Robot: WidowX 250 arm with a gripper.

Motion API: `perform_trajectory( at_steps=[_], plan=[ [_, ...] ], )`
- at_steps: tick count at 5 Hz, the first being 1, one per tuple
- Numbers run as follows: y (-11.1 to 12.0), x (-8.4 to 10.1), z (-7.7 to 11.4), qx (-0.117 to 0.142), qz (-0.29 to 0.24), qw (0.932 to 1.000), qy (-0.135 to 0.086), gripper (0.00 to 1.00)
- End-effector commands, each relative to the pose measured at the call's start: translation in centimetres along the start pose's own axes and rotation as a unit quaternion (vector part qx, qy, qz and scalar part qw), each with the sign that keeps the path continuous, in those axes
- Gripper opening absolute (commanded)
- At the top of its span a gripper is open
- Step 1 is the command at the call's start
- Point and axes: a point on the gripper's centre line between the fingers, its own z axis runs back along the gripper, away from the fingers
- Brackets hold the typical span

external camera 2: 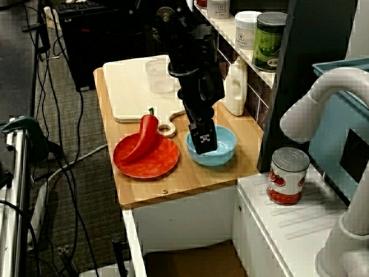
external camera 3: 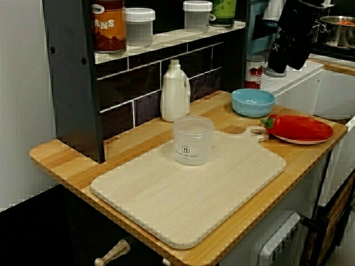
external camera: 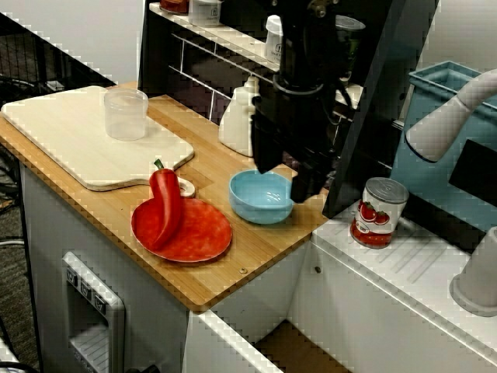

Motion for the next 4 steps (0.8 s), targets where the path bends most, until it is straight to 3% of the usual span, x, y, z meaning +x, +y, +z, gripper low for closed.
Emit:
perform_trajectory(
  at_steps=[1, 2, 4],
  plan=[
    [-0.2, 0.6, 0.3, 0.003, -0.050, 0.9970, -0.059, 1.00],
    [0.6, 0.5, -0.4, 0.000, -0.074, 0.9944, -0.076, 1.00],
    [1.9, 1.4, -1.6, -0.006, -0.082, 0.9941, -0.070, 1.00]
  ],
)
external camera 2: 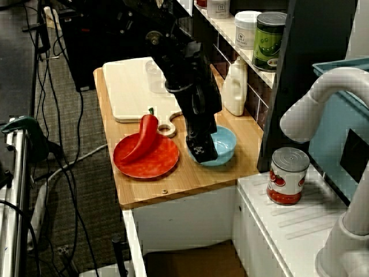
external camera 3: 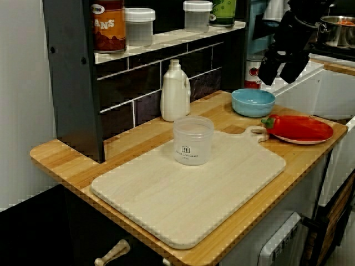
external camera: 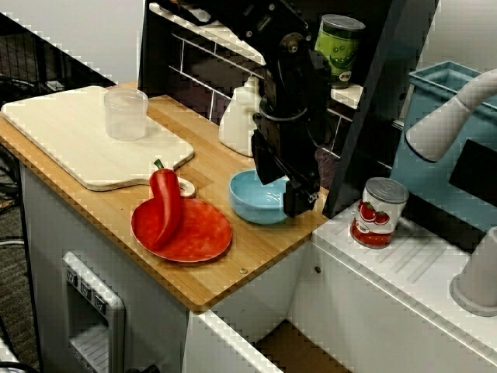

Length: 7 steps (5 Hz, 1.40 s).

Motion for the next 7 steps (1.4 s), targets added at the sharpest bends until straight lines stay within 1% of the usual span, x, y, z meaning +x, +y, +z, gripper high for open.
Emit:
perform_trajectory(
  at_steps=[1, 2, 3, 4, 7],
  plan=[
    [1.1, 1.8, 0.3, 0.001, -0.001, 0.9999, -0.014, 1.00],
    [1.1, 2.3, -0.3, 0.001, 0.005, 0.9999, -0.009, 1.00],
    [1.0, 2.6, -0.5, -0.003, 0.009, 0.9999, -0.004, 1.00],
    [0.6, 2.8, -0.8, 0.000, 0.005, 1.0000, -0.002, 1.00],
    [0.4, 2.1, -2.2, 0.017, -0.007, 0.9997, 0.016, 1.00]
  ],
)
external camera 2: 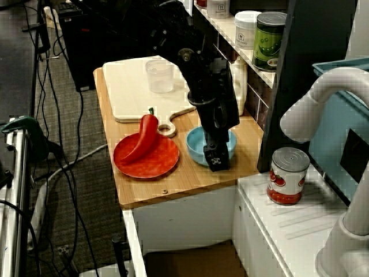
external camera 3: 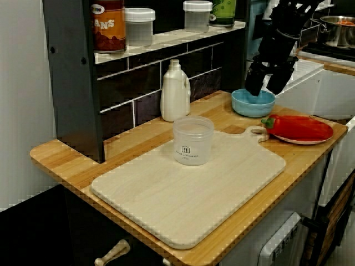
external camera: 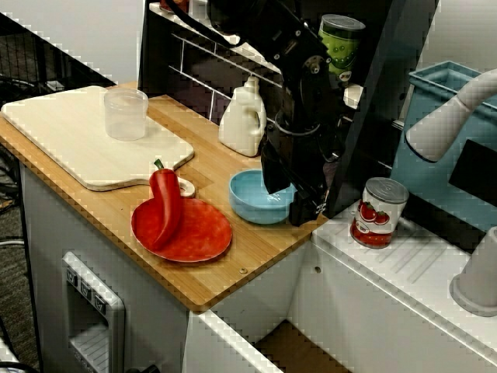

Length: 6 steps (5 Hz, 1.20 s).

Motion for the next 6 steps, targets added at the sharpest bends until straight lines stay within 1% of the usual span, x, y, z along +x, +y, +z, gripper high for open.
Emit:
perform_trajectory(
  at_steps=[1, 5, 6],
  plan=[
    [-0.1, 0.9, 0.5, 0.009, -0.006, 0.9998, -0.015, 1.00],
    [-0.5, 0.2, -0.8, 0.020, -0.011, 0.9997, 0.000, 1.00],
    [-0.4, 0.1, -0.9, 0.019, -0.007, 0.9998, 0.002, 0.00]
  ],
)
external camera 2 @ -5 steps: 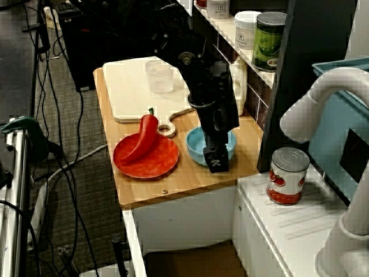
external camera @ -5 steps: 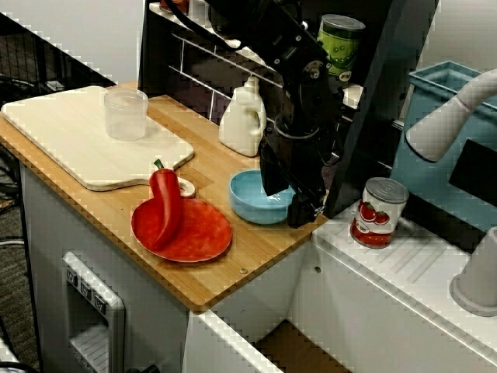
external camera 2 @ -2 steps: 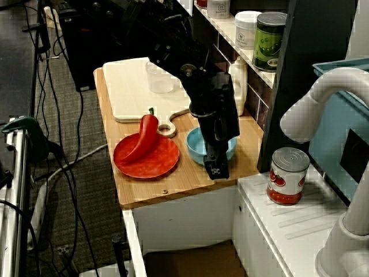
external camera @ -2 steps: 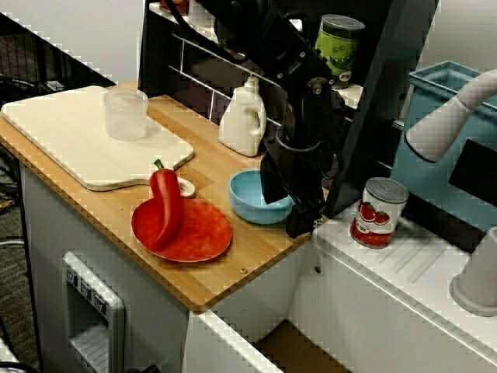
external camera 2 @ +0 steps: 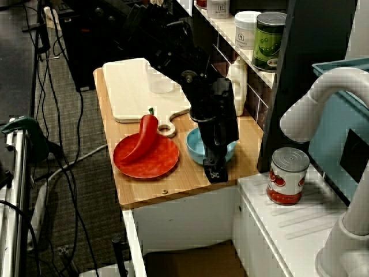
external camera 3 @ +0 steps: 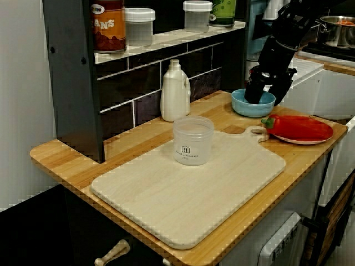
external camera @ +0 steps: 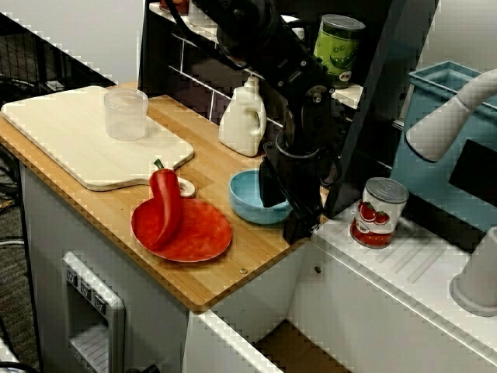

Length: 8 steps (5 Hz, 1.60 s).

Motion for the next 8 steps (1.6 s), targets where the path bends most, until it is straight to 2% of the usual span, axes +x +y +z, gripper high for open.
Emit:
perform_trajectory(
  at_steps=[1, 4, 6, 8],
  plan=[
    [0.2, 0.9, 1.2, -0.002, 0.005, 0.9999, -0.016, 0.00],
    [0.8, 1.3, 1.4, -0.006, 0.017, 0.9998, -0.007, 0.00],
    [1.4, 2.2, 3.3, -0.021, 0.033, 0.9992, -0.009, 0.00],
    [1.8, 2.0, 5.2, -0.034, 0.038, 0.9986, -0.015, 0.00]
  ],
)
